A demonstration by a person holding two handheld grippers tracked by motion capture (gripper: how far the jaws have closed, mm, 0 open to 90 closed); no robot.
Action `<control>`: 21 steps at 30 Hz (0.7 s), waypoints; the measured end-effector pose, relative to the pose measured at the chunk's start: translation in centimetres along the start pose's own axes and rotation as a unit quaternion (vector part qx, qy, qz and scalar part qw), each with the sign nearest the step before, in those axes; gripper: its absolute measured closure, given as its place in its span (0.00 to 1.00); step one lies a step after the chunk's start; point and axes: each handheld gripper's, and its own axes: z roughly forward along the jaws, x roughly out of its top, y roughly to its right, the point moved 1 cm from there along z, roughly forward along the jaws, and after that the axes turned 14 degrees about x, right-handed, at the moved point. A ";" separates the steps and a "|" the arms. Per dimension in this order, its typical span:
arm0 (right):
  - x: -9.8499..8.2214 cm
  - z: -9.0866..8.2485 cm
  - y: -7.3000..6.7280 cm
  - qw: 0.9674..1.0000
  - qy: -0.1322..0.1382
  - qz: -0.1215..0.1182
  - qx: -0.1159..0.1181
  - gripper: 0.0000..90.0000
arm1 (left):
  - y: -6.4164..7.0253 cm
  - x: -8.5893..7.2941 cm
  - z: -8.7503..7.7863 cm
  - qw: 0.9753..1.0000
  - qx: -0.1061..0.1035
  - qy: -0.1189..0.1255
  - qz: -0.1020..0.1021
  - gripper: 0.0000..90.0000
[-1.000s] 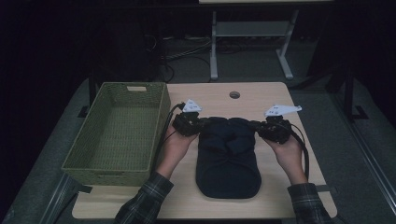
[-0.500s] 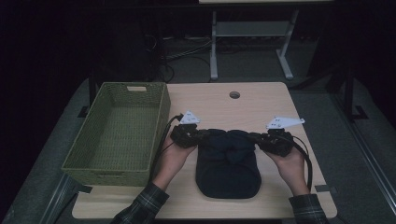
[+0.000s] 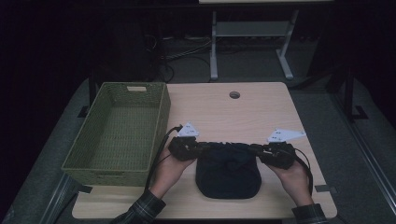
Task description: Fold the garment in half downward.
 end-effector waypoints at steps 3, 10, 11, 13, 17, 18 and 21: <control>-0.5 -0.1 -0.4 1.000 -0.004 -0.003 0.002 0.83 | 0.4 -0.4 -0.3 1.000 -0.008 -0.005 0.003 0.87; -1.7 -0.5 -1.3 1.000 -0.009 0.004 0.015 0.78 | 1.1 -1.5 -1.0 1.000 -0.023 -0.010 0.003 0.83; -1.9 -0.5 -1.5 1.000 -0.010 0.007 0.018 0.78 | 1.2 -1.7 -1.0 1.000 -0.024 -0.012 0.005 0.83; -2.3 -0.5 -1.7 1.000 -0.012 0.008 0.021 0.77 | 1.4 -2.1 -1.1 0.999 -0.028 -0.016 0.005 0.83; -3.0 -0.6 -2.3 0.999 -0.012 0.011 0.030 0.76 | 1.8 -2.7 -1.4 0.999 -0.032 -0.021 0.011 0.83; -3.2 -0.6 -2.5 0.999 -0.013 0.012 0.031 0.76 | 1.9 -2.8 -1.4 0.999 -0.033 -0.023 0.013 0.83; -3.8 -0.7 -3.2 0.999 -0.020 0.010 0.035 0.74 | 2.3 -3.4 -1.5 0.999 -0.037 -0.033 0.020 0.83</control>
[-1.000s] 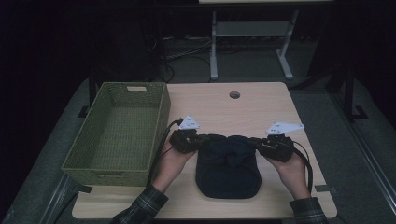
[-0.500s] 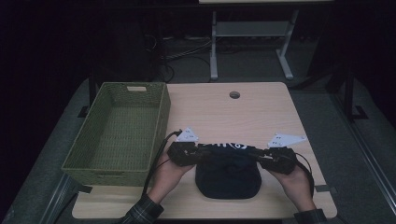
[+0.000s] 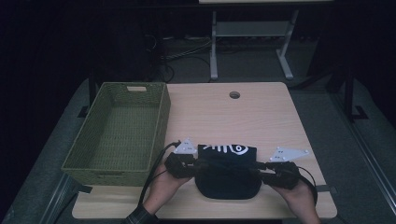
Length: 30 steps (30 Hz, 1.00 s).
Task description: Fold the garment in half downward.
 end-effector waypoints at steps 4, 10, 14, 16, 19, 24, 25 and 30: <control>-0.9 0.1 -0.7 1.000 -0.007 0.000 0.004 0.72 | 0.6 -0.7 0.1 1.000 -0.005 -0.010 0.005 0.82; -1.8 0.0 -1.5 1.000 -0.017 -0.001 0.003 0.64 | 0.9 -1.4 -0.2 1.000 -0.012 -0.016 -0.005 0.73; -1.6 -0.9 -2.1 1.000 -0.005 -0.010 0.005 0.61 | 1.0 -1.3 -1.3 1.000 -0.015 -0.006 -0.011 0.67; -1.4 -1.6 -2.5 1.000 0.006 -0.014 0.007 0.61 | 1.1 -1.1 -2.0 1.000 -0.018 0.004 -0.011 0.66; -1.0 -2.7 -2.6 1.000 0.020 -0.021 0.003 0.63 | 1.0 -0.6 -3.0 1.000 -0.013 0.018 -0.009 0.66; -0.4 -3.6 -1.5 0.999 0.038 -0.011 -0.005 0.74 | 0.2 0.8 -3.6 0.999 -0.004 0.041 -0.014 0.73; -0.3 -3.5 -1.2 0.999 0.040 -0.009 -0.004 0.77 | -0.1 1.1 -3.5 0.999 -0.001 0.044 -0.016 0.76; 0.3 -2.7 0.4 0.999 0.040 0.000 -0.003 0.97 | -1.3 2.3 -2.2 0.999 0.008 0.045 -0.020 0.91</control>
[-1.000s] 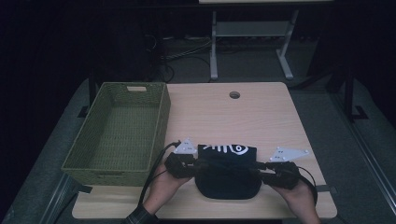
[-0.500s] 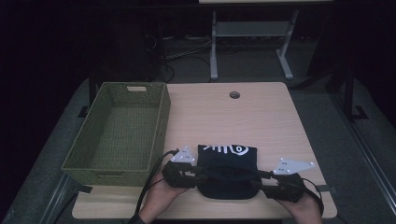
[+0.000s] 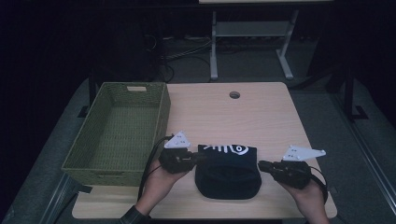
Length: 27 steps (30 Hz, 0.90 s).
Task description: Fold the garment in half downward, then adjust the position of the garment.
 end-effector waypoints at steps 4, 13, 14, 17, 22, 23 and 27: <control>0.5 0.9 0.9 1.000 -0.005 0.004 -0.001 1.00 | -0.8 0.7 1.7 1.000 0.016 -0.015 -0.008 1.00; 0.5 2.6 0.4 1.000 -0.023 -0.002 0.017 1.00 | -2.1 1.4 5.5 0.998 0.045 -0.028 -0.017 1.00; 0.4 2.7 0.3 0.999 -0.026 0.000 0.020 1.00 | -2.2 1.2 5.8 0.998 0.045 -0.031 -0.018 1.00; 0.1 3.1 0.1 0.999 -0.039 -0.005 0.023 1.00 | -2.2 0.7 6.6 0.998 0.041 -0.045 -0.016 1.00; -0.5 3.3 -0.5 0.998 -0.048 -0.007 0.030 1.00 | -1.9 0.2 7.2 0.997 0.035 -0.062 -0.010 0.99; -0.7 3.3 -0.6 0.998 -0.049 -0.005 0.030 1.00 | -1.9 0.1 7.3 0.997 0.034 -0.065 -0.007 0.99; -1.4 3.5 -1.1 0.998 -0.058 0.000 0.039 1.00 | -1.6 -0.4 8.0 0.996 0.032 -0.079 -0.003 0.99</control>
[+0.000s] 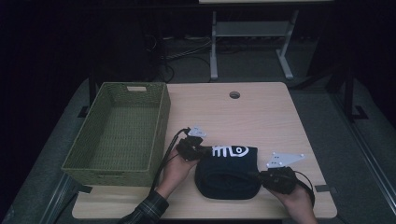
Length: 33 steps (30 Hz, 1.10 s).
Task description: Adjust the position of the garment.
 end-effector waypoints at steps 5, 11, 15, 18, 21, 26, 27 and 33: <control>-0.8 0.8 -0.4 1.000 -0.023 0.000 -0.005 1.00 | 0.3 -0.4 1.1 1.000 -0.001 -0.016 0.008 1.00; -1.8 2.1 -0.9 0.999 -0.050 0.000 -0.005 1.00 | 0.5 -0.4 2.0 1.000 -0.001 -0.021 0.019 1.00; -1.9 2.6 -1.3 0.999 -0.050 0.002 0.004 1.00 | 0.3 -0.3 2.5 0.999 -0.007 -0.024 0.023 1.00; -1.8 3.1 -1.7 0.999 -0.053 0.000 0.011 1.00 | 0.1 -0.1 2.9 0.999 -0.015 -0.029 0.024 1.00; -1.6 3.7 -2.2 0.998 -0.055 -0.005 0.022 1.00 | 0.1 0.3 3.2 0.999 -0.016 -0.031 0.032 1.00; -1.1 4.8 -3.2 0.997 -0.061 -0.017 0.038 1.00 | -0.1 0.9 3.9 0.998 -0.022 -0.035 0.050 1.00; -1.1 5.0 -3.2 0.997 -0.062 -0.020 0.041 1.00 | 0.0 1.0 4.0 0.998 -0.022 -0.034 0.047 1.00; -0.6 4.9 -3.2 0.997 -0.057 -0.025 0.046 1.00 | 0.0 1.3 3.0 0.999 -0.022 -0.017 0.042 1.00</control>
